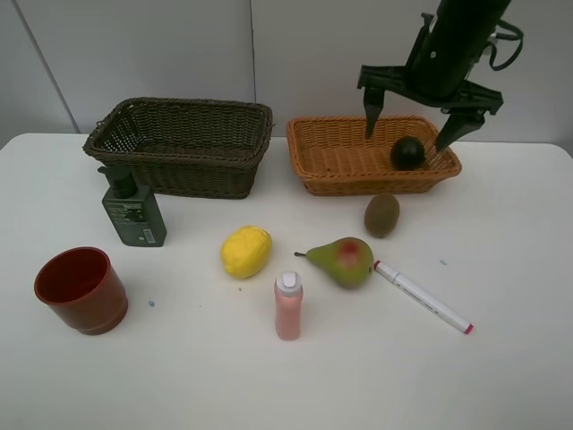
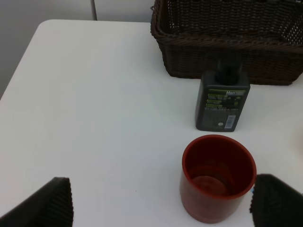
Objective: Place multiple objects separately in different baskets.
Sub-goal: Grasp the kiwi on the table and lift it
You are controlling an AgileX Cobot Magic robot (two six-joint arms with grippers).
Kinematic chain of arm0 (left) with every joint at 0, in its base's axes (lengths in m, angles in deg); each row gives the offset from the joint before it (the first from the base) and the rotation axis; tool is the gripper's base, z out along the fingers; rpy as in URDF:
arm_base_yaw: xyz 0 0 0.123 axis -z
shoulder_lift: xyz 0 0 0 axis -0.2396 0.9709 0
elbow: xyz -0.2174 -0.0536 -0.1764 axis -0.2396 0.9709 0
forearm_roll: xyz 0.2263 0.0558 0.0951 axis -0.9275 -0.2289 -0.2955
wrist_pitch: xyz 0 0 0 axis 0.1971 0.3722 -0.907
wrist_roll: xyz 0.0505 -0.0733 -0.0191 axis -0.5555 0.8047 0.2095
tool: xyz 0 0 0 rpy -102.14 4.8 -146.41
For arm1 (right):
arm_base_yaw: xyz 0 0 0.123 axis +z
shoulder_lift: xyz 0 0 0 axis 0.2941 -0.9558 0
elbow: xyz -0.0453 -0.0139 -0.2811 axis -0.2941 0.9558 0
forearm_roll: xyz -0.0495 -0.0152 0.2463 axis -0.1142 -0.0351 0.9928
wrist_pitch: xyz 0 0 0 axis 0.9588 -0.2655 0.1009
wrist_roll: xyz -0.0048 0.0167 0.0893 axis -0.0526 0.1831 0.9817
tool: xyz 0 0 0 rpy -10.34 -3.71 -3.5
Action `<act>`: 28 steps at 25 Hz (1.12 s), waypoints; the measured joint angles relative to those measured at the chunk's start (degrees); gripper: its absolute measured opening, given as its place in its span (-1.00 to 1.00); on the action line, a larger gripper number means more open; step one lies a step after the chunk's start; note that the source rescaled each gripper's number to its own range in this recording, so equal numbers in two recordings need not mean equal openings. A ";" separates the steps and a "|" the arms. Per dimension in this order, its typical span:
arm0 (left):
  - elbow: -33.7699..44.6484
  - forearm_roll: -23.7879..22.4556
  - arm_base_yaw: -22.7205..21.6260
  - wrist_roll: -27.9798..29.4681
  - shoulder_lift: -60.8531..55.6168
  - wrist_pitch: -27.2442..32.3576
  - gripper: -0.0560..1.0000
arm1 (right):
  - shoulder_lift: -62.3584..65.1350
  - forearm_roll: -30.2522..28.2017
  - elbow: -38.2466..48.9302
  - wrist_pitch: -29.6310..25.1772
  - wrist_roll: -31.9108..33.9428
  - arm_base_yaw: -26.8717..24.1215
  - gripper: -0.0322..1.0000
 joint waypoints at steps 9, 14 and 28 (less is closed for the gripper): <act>0.00 0.00 0.00 0.00 0.00 0.00 0.95 | -1.26 0.54 10.94 9.75 2.27 0.45 1.00; 0.00 0.00 0.00 0.00 0.00 0.00 0.95 | -2.02 4.09 19.74 23.80 2.27 0.40 1.00; 0.00 0.00 0.00 0.00 0.00 0.00 0.95 | -10.24 1.39 21.55 31.57 1.09 -0.62 1.00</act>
